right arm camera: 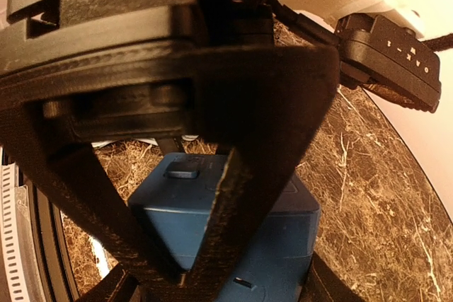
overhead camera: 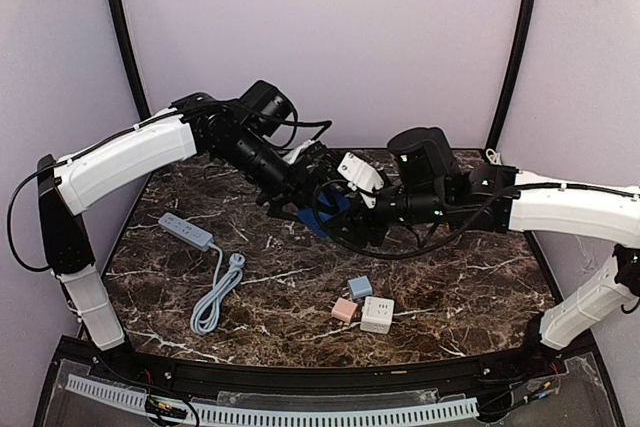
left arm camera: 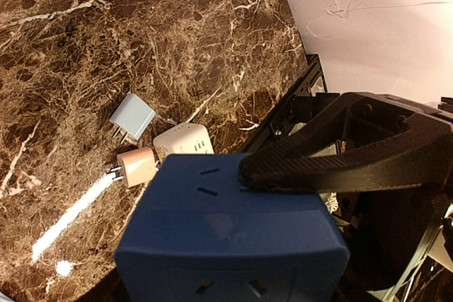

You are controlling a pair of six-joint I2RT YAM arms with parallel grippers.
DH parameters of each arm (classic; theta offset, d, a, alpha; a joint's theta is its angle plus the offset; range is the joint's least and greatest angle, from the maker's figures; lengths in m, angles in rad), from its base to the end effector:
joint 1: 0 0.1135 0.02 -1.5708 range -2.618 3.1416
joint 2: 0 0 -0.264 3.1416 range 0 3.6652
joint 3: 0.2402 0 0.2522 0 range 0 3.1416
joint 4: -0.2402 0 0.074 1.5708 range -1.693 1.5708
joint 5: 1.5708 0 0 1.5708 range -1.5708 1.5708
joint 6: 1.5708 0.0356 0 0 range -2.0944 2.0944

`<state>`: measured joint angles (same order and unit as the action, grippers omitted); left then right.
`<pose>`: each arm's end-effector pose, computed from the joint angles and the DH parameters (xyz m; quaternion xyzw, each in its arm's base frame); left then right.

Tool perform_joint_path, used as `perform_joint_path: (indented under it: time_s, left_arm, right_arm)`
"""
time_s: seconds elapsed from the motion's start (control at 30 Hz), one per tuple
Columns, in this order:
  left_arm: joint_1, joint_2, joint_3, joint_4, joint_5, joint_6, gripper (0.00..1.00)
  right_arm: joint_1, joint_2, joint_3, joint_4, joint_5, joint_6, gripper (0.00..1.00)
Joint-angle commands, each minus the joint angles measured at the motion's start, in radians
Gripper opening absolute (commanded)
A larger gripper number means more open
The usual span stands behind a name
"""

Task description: Insert the plug

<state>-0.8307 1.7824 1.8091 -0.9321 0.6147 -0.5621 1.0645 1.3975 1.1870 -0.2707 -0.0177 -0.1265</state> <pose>0.2427 -0.2962 0.3570 0.2185 0.8795 -0.4190 0.0554 0.1564 0.2834 0.3303 -0.4835 0.7054 0.2410 0.4588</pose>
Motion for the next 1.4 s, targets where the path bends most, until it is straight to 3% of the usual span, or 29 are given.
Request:
perform_joint_path:
  time_s: [0.0, 0.17, 0.37, 0.57, 0.87, 1.0, 1.03, 1.1, 1.13, 1.2, 1.37]
  left_arm:
    - [-0.006, -0.004, -0.018, 0.012, 0.009, -0.014, 0.74]
    - [-0.006, -0.005, -0.016, 0.021, 0.016, -0.024, 0.74]
    - [-0.006, -0.013, -0.024, -0.021, 0.022, 0.002, 0.66]
    - [-0.006, -0.025, -0.031, -0.04, 0.035, 0.014, 0.76]
    - [-0.007, -0.022, -0.036, -0.017, 0.04, -0.002, 0.65]
    - [-0.007, -0.019, -0.036, 0.01, 0.056, -0.013, 0.57]
    - [-0.007, -0.019, -0.036, 0.014, 0.061, -0.014, 0.51]
    - [-0.006, -0.021, -0.034, 0.021, 0.057, -0.018, 0.28]
    - [-0.006, -0.021, -0.029, 0.019, 0.039, -0.021, 0.1]
    - [-0.004, -0.022, -0.024, 0.005, 0.009, -0.026, 0.02]
    - [0.004, -0.032, -0.034, 0.005, -0.014, -0.054, 0.01]
  right_arm:
    - [0.024, 0.009, 0.018, 0.048, 0.013, -0.018, 0.35]
    - [0.042, 0.007, 0.01, 0.052, 0.014, -0.039, 0.35]
    - [0.048, 0.006, 0.004, 0.053, 0.076, -0.048, 0.35]
    - [0.05, 0.005, 0.003, 0.055, 0.136, -0.064, 0.35]
    - [0.056, -0.007, -0.018, 0.063, 0.126, -0.076, 0.35]
    - [0.065, -0.025, -0.042, 0.093, 0.097, -0.078, 0.35]
    - [0.066, -0.028, -0.046, 0.099, 0.098, -0.074, 0.36]
    - [0.065, -0.025, -0.042, 0.097, 0.121, -0.054, 0.43]
    - [0.065, -0.02, -0.038, 0.093, 0.135, -0.043, 0.47]
    - [0.066, -0.012, -0.033, 0.083, 0.173, -0.019, 0.61]
    - [0.066, -0.007, -0.026, 0.048, 0.275, 0.051, 0.92]
